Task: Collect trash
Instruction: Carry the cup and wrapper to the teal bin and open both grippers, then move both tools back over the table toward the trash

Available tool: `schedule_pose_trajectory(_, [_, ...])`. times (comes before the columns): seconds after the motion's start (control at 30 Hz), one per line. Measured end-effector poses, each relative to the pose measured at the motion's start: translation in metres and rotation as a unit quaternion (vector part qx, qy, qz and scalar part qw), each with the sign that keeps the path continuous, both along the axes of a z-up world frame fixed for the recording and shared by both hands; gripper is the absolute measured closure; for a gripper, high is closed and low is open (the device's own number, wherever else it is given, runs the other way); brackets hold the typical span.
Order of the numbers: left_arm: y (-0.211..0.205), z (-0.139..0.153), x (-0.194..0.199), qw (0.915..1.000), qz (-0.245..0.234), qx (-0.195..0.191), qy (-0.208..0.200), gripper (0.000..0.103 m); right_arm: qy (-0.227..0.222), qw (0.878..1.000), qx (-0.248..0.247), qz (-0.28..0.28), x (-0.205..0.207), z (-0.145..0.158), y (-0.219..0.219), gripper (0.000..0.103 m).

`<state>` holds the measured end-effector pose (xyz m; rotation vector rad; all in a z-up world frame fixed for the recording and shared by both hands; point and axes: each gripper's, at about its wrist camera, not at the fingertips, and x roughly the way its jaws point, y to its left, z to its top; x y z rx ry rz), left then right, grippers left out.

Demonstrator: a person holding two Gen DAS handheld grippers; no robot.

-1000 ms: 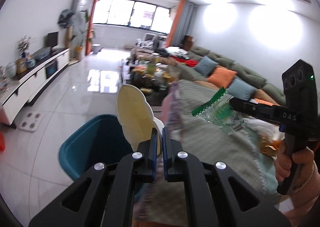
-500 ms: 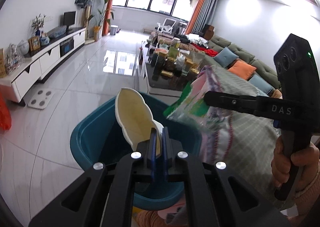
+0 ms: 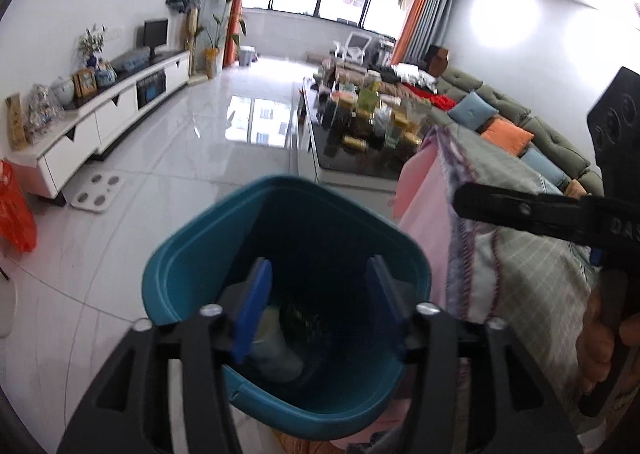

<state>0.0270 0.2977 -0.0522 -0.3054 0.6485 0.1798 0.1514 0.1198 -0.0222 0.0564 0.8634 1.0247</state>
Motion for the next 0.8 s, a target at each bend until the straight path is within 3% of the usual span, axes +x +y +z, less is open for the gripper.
schedule_pose_trajectory(0.13, [-0.021, 0.022, -0.013, 0.9984, -0.008, 0.030, -0.046, 0.017, -0.035, 0.999, 0.020, -0.007, -0.016, 0.018, -0.031, 0.047])
schedule_pose_trajectory(0.3, [-0.074, 0.045, -0.026, 0.9913, -0.065, 0.052, -0.102, 0.006, -0.090, 0.995, 0.024, -0.039, -0.038, 0.038, -0.084, 0.038])
schedule_pose_trajectory(0.5, [-0.142, 0.055, -0.025, 0.9763, -0.169, 0.036, -0.130, 0.005, -0.130, 0.984, 0.014, -0.118, -0.056, 0.046, -0.165, 0.033])
schedule_pose_trajectory(0.8, [-0.229, 0.043, -0.013, 0.9511, -0.286, 0.008, -0.116, 0.005, -0.133, 0.963, -0.009, -0.233, -0.066, 0.034, -0.267, 0.033])
